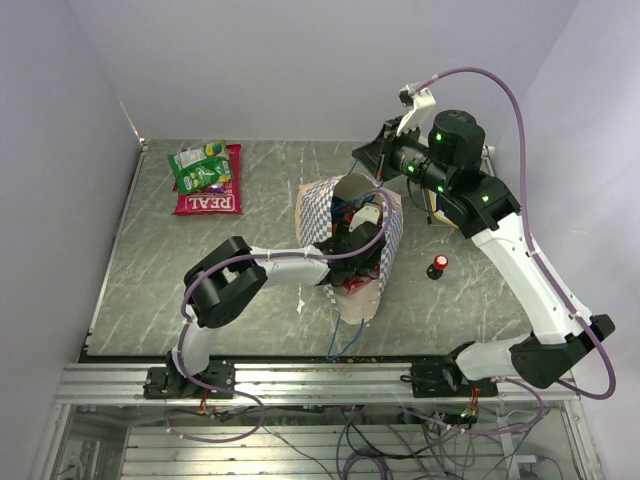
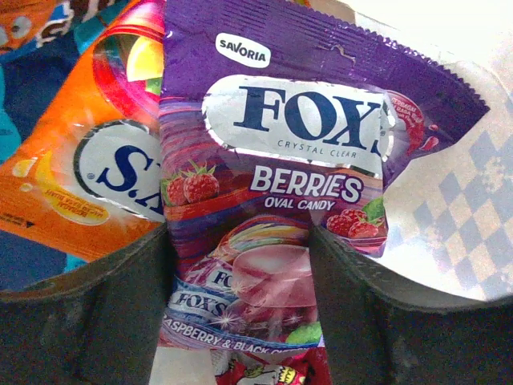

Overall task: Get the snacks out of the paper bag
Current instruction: Take out the snack from the paper bag.

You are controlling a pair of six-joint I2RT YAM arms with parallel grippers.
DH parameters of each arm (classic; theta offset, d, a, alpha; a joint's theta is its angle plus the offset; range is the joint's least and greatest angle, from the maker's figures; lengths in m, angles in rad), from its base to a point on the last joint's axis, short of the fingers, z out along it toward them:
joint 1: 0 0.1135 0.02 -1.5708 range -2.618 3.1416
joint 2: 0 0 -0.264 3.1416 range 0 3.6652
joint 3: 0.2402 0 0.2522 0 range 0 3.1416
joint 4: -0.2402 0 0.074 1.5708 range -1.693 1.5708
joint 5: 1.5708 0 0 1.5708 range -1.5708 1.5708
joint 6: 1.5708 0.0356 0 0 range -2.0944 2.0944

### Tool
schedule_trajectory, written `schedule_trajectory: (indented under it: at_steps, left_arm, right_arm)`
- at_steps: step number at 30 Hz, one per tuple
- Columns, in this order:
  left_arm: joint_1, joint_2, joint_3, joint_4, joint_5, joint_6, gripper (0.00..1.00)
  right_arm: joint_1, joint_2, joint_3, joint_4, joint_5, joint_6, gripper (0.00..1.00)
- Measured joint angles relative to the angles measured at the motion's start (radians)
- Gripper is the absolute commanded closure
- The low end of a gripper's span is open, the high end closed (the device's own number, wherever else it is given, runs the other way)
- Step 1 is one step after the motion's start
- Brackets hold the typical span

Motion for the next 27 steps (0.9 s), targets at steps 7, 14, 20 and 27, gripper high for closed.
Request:
schedule_trajectory:
  at_steps: [7, 14, 20, 27]
  left_arm:
    - [0.002, 0.002, 0.015, -0.021, 0.055, -0.002, 0.68]
    - [0.002, -0.035, 0.014, -0.077, 0.087, -0.034, 0.87]
    - [0.003, -0.085, 0.014, -0.167, 0.126, -0.039, 0.93]
    - [0.004, -0.17, 0.014, -0.275, 0.143, -0.032, 0.93]
  right_arm:
    - [-0.001, -0.003, -0.005, 0.0, 0.003, 0.0, 1.0]
    - [-0.001, -0.008, -0.026, 0.021, 0.003, 0.001, 1.0]
    - [-0.001, -0.012, -0.039, 0.038, 0.004, 0.0, 1.0]
    - [-0.002, -0.012, -0.039, 0.043, 0.026, -0.019, 1.0]
